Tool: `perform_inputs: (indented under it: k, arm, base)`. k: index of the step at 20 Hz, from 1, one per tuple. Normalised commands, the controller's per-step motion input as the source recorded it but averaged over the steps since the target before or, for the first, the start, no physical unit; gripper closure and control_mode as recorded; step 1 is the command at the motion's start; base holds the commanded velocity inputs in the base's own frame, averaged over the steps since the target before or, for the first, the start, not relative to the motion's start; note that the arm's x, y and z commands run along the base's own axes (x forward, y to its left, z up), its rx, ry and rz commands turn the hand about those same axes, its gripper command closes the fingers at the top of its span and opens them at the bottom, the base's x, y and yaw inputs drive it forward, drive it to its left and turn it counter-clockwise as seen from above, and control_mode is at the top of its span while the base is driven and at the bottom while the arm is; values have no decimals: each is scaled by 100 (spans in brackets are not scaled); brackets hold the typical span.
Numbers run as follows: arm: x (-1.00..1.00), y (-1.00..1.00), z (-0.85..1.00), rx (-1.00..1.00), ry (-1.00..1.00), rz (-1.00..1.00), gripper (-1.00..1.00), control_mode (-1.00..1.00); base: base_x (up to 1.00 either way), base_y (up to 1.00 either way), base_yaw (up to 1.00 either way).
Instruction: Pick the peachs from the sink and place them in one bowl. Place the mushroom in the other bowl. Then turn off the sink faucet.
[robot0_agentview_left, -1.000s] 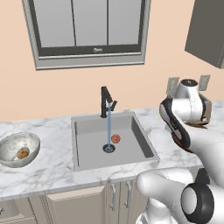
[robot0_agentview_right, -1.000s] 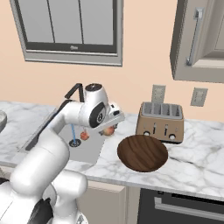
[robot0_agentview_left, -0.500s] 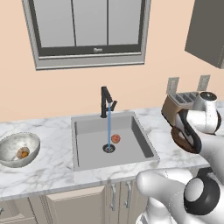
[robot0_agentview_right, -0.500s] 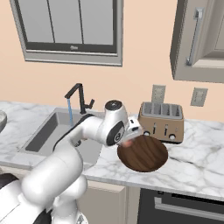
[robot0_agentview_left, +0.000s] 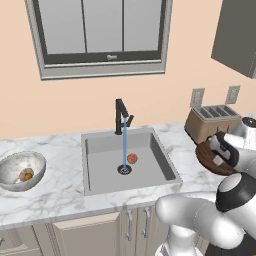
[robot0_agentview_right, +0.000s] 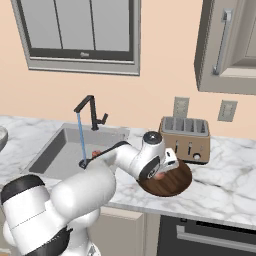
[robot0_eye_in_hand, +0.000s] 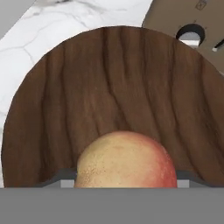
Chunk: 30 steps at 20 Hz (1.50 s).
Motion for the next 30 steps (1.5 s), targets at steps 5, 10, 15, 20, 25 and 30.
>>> perform_inputs:
  k: [5,10,15,20,25,30]
  arm:
    - [28,-30,-37,7,0,0,100,-100]
    - [37,-17,-17,4,1,0,100,-100]
    - [27,-1,-2,0,0,0,-100,-100]
    - [8,-11,-3,0,0,0,-100,-100]
    - [0,-8,3,1,0,0,-100,-100]
    - [-14,3,72,3,-14,2,-100,-100]
  base:
    - [0,0,0]
    - [0,0,0]
    - [0,0,0]
    - [0,0,0]
    - [0,0,0]
    - [0,0,0]
